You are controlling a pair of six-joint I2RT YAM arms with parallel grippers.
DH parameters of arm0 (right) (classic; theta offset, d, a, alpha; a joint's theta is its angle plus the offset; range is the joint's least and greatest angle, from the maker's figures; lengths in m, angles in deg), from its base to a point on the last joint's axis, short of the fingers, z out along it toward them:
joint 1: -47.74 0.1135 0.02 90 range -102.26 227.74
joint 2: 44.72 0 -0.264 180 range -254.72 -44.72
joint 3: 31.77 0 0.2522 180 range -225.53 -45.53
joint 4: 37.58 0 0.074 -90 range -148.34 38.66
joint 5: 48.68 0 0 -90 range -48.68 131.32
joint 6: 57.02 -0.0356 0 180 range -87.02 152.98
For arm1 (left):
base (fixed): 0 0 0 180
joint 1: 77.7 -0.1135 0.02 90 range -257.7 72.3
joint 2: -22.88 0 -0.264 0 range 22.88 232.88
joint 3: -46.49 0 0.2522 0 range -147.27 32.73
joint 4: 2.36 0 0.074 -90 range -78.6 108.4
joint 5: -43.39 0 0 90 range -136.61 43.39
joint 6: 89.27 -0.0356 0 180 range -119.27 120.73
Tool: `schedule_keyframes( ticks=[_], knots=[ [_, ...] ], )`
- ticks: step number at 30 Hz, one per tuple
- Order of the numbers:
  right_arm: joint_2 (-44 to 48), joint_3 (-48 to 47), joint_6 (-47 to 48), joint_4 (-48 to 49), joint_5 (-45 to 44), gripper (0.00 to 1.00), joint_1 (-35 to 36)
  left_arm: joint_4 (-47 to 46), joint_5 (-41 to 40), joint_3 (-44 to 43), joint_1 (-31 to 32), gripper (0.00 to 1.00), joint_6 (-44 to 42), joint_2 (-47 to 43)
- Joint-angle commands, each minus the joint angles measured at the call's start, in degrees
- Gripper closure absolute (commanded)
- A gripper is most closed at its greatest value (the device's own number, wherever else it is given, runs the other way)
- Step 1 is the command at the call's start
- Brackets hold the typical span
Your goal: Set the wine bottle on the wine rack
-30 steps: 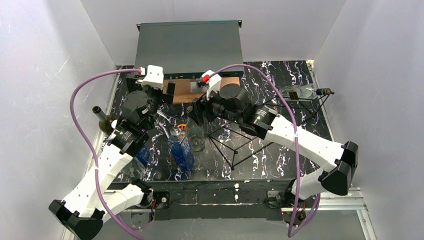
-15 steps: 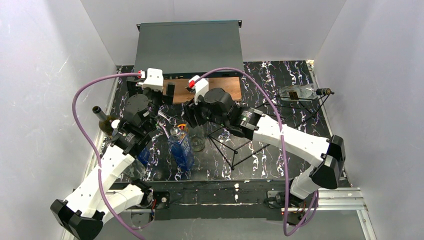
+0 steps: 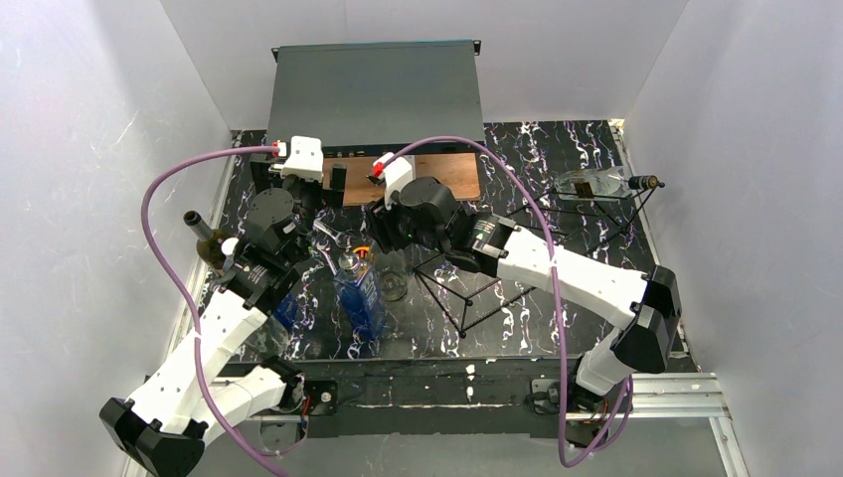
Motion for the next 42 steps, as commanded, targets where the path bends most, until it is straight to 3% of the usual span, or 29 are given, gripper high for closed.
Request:
schedule_keyframes(
  ticks=[1, 6, 11, 15, 19, 30, 42],
  knots=[
    [-0.94, -2.81, -0.07, 1.31, -1.37, 0.44, 0.41, -2.54, -0.50, 0.49, -0.40, 0.02, 0.30, -1.13],
    [-2.05, -2.82, -0.59, 2.47, -0.13, 0.46, 0.41, -2.55, -0.92, 0.45, -0.38, 0.02, 0.29, -1.36],
    [-3.44, -5.30, -1.03, 0.61, -0.27, 0.76, 0.41, -2.63, -0.78, 0.61, -0.40, 0.02, 0.31, -0.72],
    [-1.48, -3.62, -1.57, 5.19, -0.61, 0.83, 0.33, -2.54, -0.18, 0.61, -0.40, 0.02, 0.83, -1.44],
    [-0.52, -4.19, -1.81, 7.86, -3.87, 0.99, 0.24, -2.63, -0.56, 0.64, -0.40, 0.02, 0.79, -1.89],
    [-2.20, -10.59, -0.12, 10.31, -13.47, 0.99, -0.54, -2.63, 0.07, 0.87, -0.39, 0.02, 1.42, -1.57],
    [-1.14, -13.59, -2.84, 13.12, -17.30, 0.99, -4.05, -2.54, 0.15, 0.59, -0.42, 0.02, 1.53, -0.98]
  ],
)
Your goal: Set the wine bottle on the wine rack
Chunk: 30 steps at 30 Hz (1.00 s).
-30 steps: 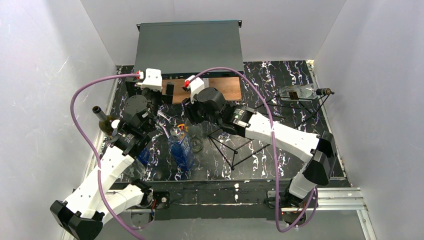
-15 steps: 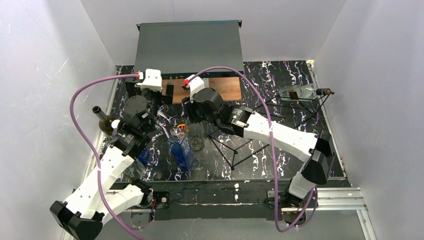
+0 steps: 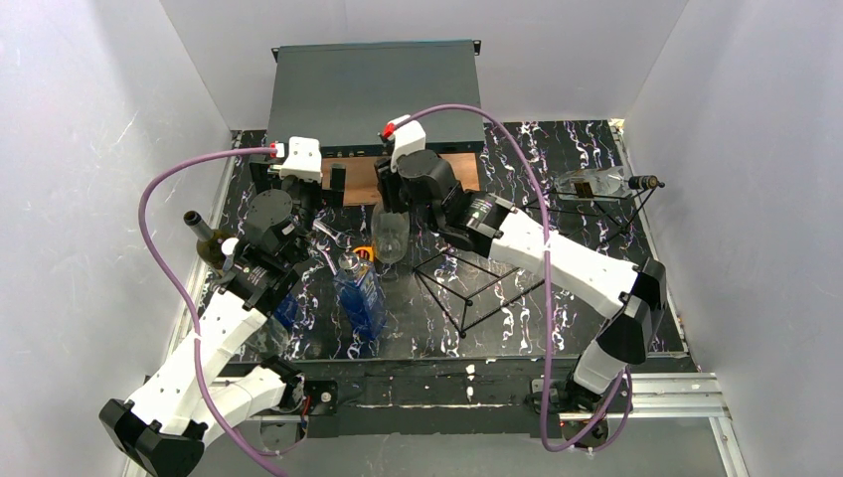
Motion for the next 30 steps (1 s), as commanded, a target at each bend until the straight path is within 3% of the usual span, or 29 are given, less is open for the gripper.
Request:
schedule_keyframes(
  ticks=[1, 9, 30],
  knots=[
    [4.18, -3.11, -2.62, 14.26, -5.00, 0.99, -2.17, -1.73, -0.19, 0.31, -0.40, 0.02, 0.74, -0.86],
    [11.84, 8.00, -12.60, 19.92, -2.61, 0.99, -13.44, -1.65, 0.67, 0.26, -0.39, 0.02, 1.56, -0.55],
    [21.03, 17.33, -19.69, 21.64, -5.29, 0.99, -34.84, -1.12, 1.36, 0.01, -0.40, 0.02, 2.52, -0.25]
  ],
)
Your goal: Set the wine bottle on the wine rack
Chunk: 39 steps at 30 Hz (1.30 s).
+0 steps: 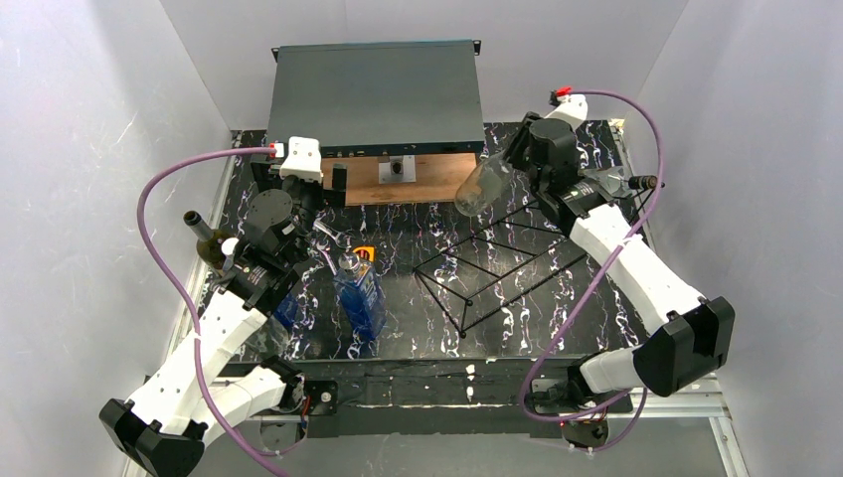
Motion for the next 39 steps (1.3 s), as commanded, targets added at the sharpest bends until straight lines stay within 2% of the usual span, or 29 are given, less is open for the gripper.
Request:
schedule_keyframes(
  ticks=[1, 12, 22, 39],
  knots=[
    [5.64, -1.47, -3.78, 13.77, -2.06, 0.99, -4.22, -1.14, -0.15, 0.00, -0.35, 0.02, 0.97, -0.28],
    [5.36, -3.13, -3.08, 13.61, -2.34, 0.99, -12.53, -1.14, 0.03, -0.06, -0.39, 0.02, 1.10, -0.04],
    [4.30, -3.34, 1.74, 13.28, -5.78, 0.99, -13.68, -1.05, 0.57, -0.06, -0.40, 0.02, 1.54, 0.02],
    [3.02, -2.48, 4.48, 14.29, -8.96, 0.99, -15.86, -0.38, 1.12, -0.33, -0.40, 0.02, 2.20, 0.44]
  ],
)
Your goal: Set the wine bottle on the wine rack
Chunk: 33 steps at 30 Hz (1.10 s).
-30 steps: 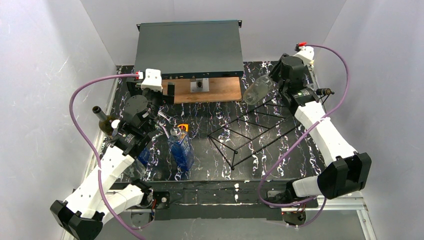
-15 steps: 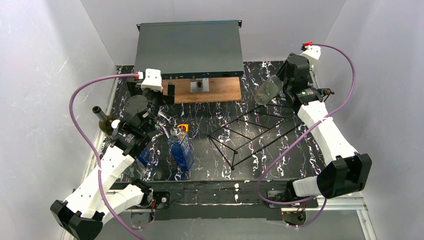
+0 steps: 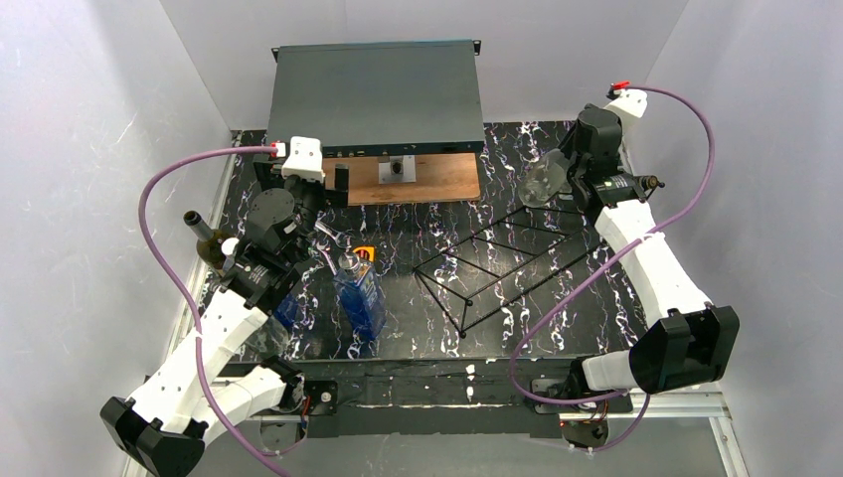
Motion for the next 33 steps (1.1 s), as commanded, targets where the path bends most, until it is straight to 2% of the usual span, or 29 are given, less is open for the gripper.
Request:
schedule_keyframes(
  ticks=[1, 26, 33],
  knots=[
    [2.10, -3.49, 0.09, 14.25, -3.91, 0.99, -0.79, -0.62, -0.04, -0.34, -0.40, 0.02, 0.86, 0.09],
    [3.91, 5.94, -1.19, 15.62, -5.12, 0.99, -2.54, 0.09, 0.63, -0.71, -0.40, 0.02, 1.48, 0.53],
    [6.88, 11.45, -2.80, 15.26, -6.18, 0.99, -2.54, 0.35, 0.64, -0.77, -0.40, 0.02, 1.54, 0.29]
  ],
)
